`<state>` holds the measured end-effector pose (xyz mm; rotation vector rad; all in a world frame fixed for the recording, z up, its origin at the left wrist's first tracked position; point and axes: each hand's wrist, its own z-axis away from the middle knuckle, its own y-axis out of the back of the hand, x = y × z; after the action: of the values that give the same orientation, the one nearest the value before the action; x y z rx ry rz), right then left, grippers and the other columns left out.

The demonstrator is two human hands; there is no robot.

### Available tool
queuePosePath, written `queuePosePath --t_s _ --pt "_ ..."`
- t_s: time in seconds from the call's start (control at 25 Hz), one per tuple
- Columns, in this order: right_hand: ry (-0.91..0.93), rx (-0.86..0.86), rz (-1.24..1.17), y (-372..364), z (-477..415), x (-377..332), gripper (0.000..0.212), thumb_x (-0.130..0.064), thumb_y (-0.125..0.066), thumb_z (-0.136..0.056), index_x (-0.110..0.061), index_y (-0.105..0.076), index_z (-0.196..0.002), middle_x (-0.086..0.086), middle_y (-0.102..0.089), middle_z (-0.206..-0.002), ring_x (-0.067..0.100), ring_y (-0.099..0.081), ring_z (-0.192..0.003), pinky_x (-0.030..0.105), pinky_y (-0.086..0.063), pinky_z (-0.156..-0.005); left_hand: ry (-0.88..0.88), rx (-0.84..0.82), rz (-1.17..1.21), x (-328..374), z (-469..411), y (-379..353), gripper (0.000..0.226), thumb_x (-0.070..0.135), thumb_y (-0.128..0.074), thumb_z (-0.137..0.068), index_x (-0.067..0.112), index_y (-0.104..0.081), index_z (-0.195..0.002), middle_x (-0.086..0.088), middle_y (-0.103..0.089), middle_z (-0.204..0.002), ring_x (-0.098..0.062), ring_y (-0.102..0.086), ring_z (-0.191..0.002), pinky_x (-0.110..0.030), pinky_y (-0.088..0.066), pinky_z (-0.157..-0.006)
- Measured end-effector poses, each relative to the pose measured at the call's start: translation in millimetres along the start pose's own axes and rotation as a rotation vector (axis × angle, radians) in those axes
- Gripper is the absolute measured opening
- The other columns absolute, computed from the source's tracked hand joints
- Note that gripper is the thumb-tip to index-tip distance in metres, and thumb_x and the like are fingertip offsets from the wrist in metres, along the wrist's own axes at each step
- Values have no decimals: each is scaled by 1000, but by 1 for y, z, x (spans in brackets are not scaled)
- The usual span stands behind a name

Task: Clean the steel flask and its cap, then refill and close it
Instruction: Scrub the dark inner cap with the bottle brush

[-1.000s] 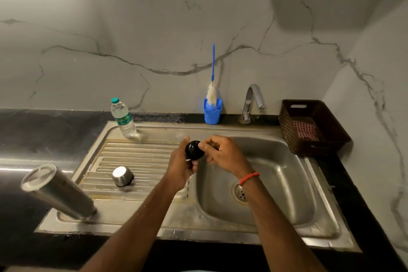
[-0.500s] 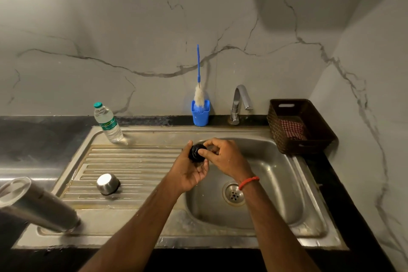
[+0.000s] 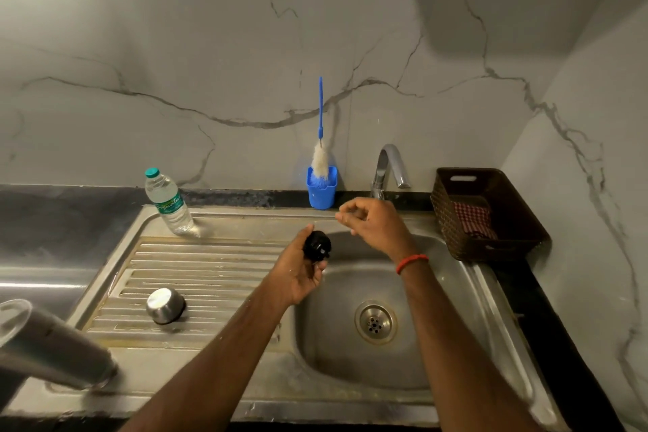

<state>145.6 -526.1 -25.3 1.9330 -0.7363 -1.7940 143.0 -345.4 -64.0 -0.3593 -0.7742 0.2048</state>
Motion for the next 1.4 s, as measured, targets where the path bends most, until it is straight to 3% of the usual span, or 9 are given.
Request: queuePosePath --t_s 0.2,0.44,0.56,0.64,0.76,0.92,1.04,1.24,1.4 --pt "-16 46 140 8 -67 -22 30 -48 -72 -87 -22 -71 -101 -4 -71 -86 12 -69 -76 33 -58 -73 18 42 -13 23 -17 3 54 61 -65 -87 11 -66 -106 -4 -69 -68 -12 -56 -52 -19 -46 -45" --pt "-59 99 184 18 -147 -45 63 -60 -70 -80 -26 -55 -131 2 -72 -104 20 -71 -82 43 -61 -78 27 33 2 28 -43 1 62 61 -68 -84 15 -65 -127 -7 -71 -87 -12 -57 -52 -21 -45 -45" --pt "-62 58 133 15 -175 -54 63 -51 -69 -87 -21 -47 -138 2 -70 -101 14 -69 -70 29 -59 -66 12 36 -32 28 -54 5 66 62 -66 -85 15 -63 -132 -8 -70 -96 -11 -56 -51 -20 -40 -41" --pt "-40 -10 153 11 -191 -56 48 -44 -64 -94 -18 -52 -132 0 -68 -90 9 -64 -65 25 -53 -62 7 49 -64 27 -58 6 64 60 -64 -87 14 -62 -132 -8 -70 -96 -11 -54 -51 -20 -37 -42" --pt "29 -40 182 19 -216 -59 24 -33 -58 -98 -14 -65 -110 -3 -67 -80 7 -65 -65 32 -57 -76 17 83 -87 26 -65 10 62 58 -65 -88 11 -63 -129 -8 -72 -92 -12 -53 -51 -20 -38 -42" --pt "72 193 124 23 -230 -65 25 -33 -54 -98 -13 -68 -100 2 -70 -81 17 -70 -72 38 -59 -79 19 85 -90 31 -76 14 63 58 -67 -86 12 -62 -129 -8 -74 -89 -11 -54 -49 -21 -37 -38" --pt "-4 19 192 10 -224 -55 22 -30 -55 -96 -13 -69 -100 4 -72 -81 18 -71 -72 42 -61 -79 9 97 -90 33 -78 15 63 60 -67 -85 14 -64 -128 -8 -74 -92 -11 -55 -50 -21 -37 -39" --pt "42 197 -70 38 -209 -80 21 -23 -58 -95 -6 -71 -94 5 -68 -64 9 -63 -46 32 -60 -60 3 101 -85 31 -66 14 57 60 -67 -86 12 -65 -118 -3 -75 -83 -10 -53 -50 -19 -36 -39" --pt "88 273 -343 68 -171 -113 28 -41 -64 -95 -15 -69 -88 5 -73 -68 15 -66 -53 24 -49 -50 3 88 -15 30 -55 20 67 69 -67 -82 14 -65 -119 -5 -73 -83 -11 -53 -50 -20 -38 -38"
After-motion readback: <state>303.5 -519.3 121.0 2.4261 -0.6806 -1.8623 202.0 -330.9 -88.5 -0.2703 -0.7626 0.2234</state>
